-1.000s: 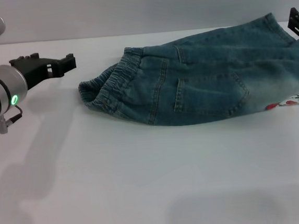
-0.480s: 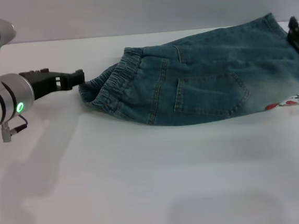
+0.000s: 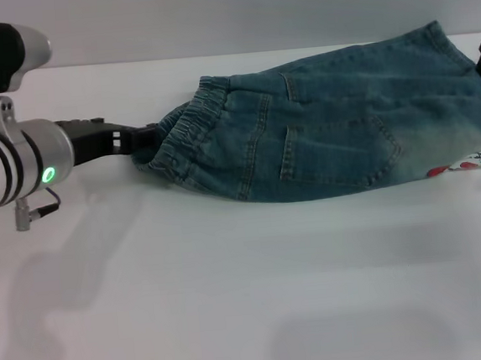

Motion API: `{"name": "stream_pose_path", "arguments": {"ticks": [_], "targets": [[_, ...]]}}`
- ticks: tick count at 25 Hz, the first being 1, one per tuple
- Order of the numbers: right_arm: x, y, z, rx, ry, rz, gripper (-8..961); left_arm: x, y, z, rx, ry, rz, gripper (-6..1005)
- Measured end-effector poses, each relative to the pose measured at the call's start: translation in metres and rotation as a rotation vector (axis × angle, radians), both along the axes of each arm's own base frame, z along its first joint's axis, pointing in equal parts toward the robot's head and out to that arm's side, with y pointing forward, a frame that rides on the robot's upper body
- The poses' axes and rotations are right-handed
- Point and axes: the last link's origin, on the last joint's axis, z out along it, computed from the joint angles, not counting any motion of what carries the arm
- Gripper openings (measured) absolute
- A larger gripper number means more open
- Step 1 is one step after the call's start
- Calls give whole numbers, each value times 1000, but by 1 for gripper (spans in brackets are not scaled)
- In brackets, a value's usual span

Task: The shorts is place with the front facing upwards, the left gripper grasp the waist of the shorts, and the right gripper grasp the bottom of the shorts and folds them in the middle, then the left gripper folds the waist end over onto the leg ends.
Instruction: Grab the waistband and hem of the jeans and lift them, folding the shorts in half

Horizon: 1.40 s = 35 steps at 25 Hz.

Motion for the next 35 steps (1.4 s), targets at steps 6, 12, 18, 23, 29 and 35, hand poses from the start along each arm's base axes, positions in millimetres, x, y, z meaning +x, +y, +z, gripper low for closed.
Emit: {"name": "stream_pose_path", "arguments": {"ticks": [6, 12, 18, 23, 29, 35], "targets": [[0, -2, -2, -8, -2, 1, 764, 8, -2, -6, -39, -40, -27, 850], [3, -6, -3, 9, -10, 14, 756, 6, -2, -12, -73, -37, -9, 849], [1, -9, -11, -21, -17, 29, 748, 5, -3, -12, -76, -38, -7, 849], [0, -9, -11, -19, -20, 35, 527, 5, -3, -13, -80, -37, -6, 849], [0, -9, -11, -17, -18, 35, 373, 6, -3, -13, -80, -37, -8, 849], [1, -10, -11, -17, -17, 31, 165, 6, -3, -16, -98, -34, -1, 849]]}}
